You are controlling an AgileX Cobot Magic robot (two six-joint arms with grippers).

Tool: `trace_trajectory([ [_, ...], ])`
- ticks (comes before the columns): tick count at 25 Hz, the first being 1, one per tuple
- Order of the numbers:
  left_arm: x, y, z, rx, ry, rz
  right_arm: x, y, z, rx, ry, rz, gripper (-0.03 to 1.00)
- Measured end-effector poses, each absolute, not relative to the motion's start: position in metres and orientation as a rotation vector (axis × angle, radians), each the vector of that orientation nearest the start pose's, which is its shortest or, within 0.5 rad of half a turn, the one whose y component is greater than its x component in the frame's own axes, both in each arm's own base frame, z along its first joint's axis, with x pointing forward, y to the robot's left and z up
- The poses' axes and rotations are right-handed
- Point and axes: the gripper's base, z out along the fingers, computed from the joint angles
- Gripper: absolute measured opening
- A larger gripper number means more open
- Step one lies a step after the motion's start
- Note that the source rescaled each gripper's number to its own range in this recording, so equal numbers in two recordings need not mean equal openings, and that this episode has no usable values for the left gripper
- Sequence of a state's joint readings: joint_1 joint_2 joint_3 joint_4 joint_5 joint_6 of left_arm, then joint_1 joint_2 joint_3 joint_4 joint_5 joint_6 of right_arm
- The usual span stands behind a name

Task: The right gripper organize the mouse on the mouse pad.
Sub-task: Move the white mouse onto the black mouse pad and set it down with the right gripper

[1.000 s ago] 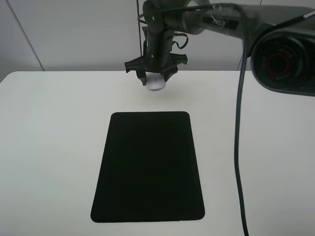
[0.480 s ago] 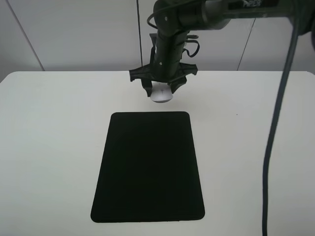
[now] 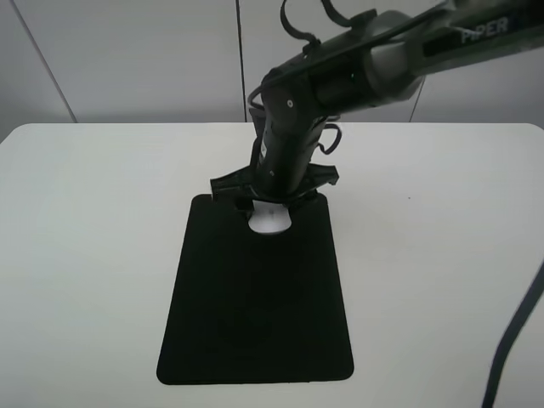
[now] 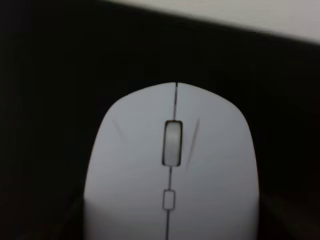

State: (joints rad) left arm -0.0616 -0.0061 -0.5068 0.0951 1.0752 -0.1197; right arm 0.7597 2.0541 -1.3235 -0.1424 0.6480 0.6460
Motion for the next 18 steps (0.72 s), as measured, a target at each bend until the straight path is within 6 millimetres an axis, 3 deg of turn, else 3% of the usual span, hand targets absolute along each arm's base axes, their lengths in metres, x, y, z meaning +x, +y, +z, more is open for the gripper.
trace_trajectory([
  [8, -0.007, 0.008, 0.278, -0.065, 2.041, 0.000, 0.270, 0.292, 0.124, -0.321, 2.840, 0.185, 0.05],
  [18, -0.007, 0.008, 0.278, -0.065, 2.041, 0.000, 0.261, 0.283, 0.110, -0.243, 2.835, 0.124, 0.05],
])
